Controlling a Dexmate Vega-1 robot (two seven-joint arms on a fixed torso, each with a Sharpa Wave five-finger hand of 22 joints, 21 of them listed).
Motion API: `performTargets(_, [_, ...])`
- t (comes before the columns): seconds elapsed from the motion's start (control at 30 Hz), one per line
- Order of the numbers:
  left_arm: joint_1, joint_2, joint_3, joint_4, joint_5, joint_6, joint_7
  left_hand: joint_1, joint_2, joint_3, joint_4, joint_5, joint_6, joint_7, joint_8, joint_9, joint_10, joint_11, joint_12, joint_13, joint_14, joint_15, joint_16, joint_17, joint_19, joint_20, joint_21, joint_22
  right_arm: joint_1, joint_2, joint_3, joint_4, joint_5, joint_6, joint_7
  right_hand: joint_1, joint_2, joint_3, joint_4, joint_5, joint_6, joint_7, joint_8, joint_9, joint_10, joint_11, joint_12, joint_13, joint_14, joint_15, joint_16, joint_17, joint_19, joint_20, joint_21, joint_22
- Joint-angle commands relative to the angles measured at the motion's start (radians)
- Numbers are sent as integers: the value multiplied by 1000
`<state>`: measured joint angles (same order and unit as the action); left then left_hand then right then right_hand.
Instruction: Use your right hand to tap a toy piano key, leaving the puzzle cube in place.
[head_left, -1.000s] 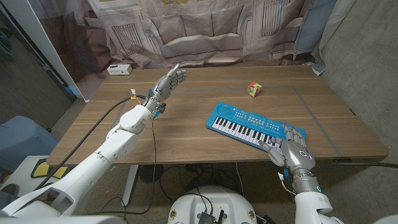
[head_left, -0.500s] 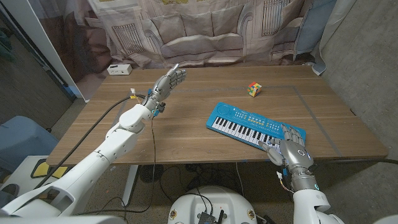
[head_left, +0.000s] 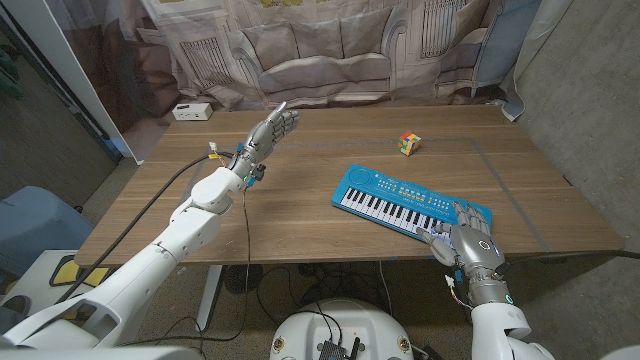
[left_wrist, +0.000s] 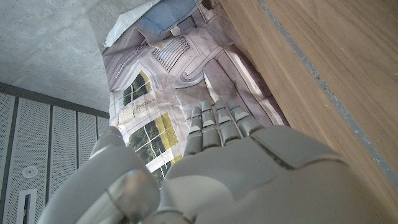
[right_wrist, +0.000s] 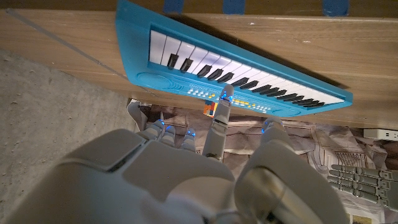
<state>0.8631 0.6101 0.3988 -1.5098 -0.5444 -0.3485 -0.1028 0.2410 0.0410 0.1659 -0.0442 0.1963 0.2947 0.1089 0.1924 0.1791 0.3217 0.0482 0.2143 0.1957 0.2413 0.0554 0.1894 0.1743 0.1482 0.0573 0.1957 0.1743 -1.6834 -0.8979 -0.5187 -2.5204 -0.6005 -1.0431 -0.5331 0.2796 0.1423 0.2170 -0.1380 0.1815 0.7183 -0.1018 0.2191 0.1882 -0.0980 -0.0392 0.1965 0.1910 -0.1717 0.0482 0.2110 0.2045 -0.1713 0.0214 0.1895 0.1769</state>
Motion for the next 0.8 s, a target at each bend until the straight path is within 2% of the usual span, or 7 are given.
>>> performTargets(0.03, [-6,-2,8,6,6,-5,-12,-1,4,3,-7,-3,8,-5,-3,1,4,7,0,2,10,0,-1,5,1,2,-1,3,42,-24,-38,5,31,-38,-5,9,-1,10,3,-1,8,-10,5,4,6,0,8,1,-174,-8,7,2,-103,0,9,3])
performTargets(0.8, [-4,7,9,-4,10,7,-11,-2,4,2,-9,-3,8,-4,-3,1,3,3,-1,2,9,0,-2,5,0,2,-1,3,77,-49,-64,8,122,-84,-48,8,-5,12,4,-3,21,-11,4,3,16,-1,10,1,-168,-7,9,3,-101,4,10,3])
